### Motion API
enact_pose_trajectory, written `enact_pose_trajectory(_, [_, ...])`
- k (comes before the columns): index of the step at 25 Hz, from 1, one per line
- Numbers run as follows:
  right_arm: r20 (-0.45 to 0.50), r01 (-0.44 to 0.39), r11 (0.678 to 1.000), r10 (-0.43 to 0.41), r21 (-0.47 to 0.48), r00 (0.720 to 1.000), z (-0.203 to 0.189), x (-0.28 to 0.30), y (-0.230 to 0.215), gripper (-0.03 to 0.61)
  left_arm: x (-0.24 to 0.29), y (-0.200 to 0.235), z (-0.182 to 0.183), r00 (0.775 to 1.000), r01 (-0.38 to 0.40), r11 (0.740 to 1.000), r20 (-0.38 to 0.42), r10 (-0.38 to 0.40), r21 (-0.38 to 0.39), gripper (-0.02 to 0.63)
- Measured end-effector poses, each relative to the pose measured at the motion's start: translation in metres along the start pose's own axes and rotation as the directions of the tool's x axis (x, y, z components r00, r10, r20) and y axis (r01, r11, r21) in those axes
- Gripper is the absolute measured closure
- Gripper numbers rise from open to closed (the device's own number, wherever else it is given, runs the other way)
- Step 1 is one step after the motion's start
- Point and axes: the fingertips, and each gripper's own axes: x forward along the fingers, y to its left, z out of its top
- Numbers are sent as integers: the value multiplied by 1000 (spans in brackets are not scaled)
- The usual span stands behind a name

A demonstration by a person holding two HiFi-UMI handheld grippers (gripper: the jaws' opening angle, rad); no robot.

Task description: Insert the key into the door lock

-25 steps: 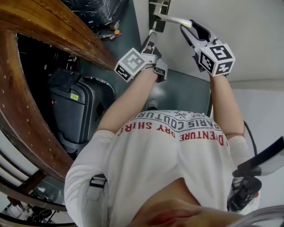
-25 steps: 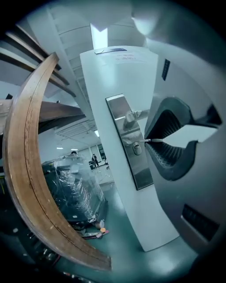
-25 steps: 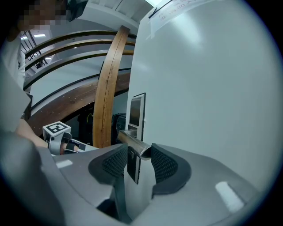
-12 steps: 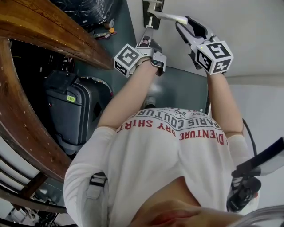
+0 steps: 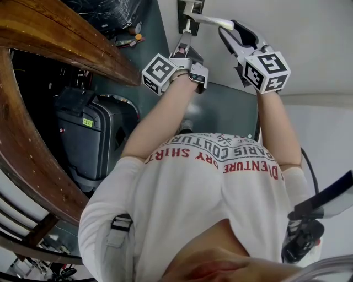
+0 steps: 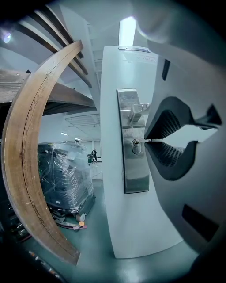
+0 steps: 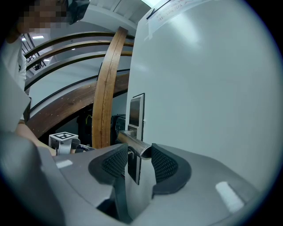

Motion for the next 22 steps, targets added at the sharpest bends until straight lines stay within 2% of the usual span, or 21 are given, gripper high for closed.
enact_pose_trajectory(22, [-8,0,1000,0,0,1000,-1,2,-1,428,0,6,0,1000,-2,999,9,3,-35,591])
